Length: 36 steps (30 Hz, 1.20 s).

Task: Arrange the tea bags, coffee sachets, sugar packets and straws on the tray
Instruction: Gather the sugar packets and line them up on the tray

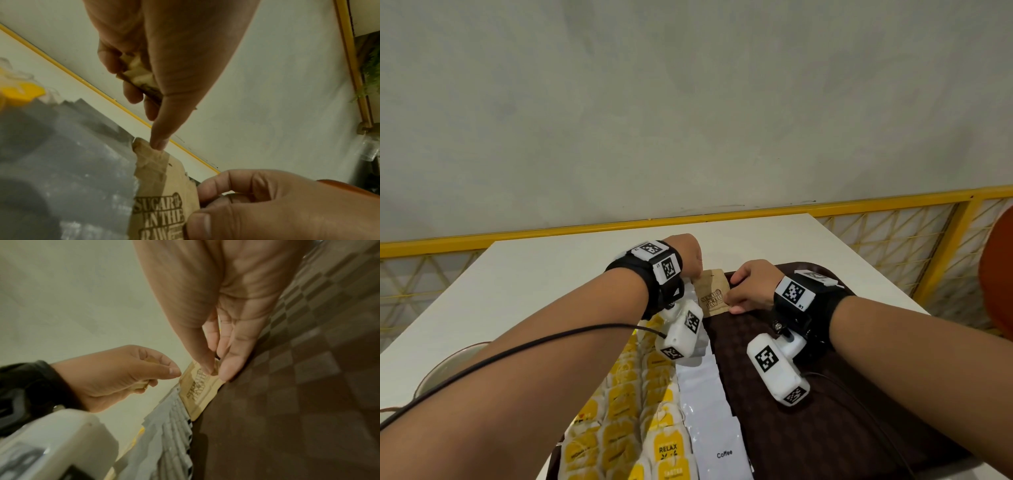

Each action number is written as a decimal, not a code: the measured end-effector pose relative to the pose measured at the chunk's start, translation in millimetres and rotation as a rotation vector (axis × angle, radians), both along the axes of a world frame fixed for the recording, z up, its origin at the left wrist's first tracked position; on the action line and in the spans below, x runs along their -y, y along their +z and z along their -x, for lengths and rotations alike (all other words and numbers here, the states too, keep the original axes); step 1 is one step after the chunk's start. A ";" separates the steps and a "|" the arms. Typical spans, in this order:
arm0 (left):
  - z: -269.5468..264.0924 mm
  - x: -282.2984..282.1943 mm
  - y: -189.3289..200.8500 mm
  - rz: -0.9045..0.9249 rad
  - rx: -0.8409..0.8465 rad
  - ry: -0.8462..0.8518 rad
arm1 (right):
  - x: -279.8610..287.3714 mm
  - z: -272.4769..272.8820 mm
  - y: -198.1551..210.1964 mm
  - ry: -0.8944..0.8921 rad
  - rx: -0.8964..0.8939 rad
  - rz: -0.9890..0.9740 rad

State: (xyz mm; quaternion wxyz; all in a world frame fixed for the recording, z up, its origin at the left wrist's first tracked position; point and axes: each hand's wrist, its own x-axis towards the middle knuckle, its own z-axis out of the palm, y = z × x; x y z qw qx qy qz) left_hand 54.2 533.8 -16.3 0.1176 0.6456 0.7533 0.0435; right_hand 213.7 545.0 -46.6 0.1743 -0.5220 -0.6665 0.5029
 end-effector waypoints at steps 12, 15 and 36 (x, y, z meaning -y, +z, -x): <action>13.7 15.6 1.3 -0.074 0.164 0.046 | 0.8 0.4 7.5 0.010 0.041 -0.254; 4.2 17.5 -2.6 -0.037 0.102 -0.031 | 4.3 2.4 6.9 0.155 0.114 -0.295; 12.4 20.5 27.2 -0.055 0.161 -0.037 | 4.6 2.8 5.4 0.439 0.337 -0.362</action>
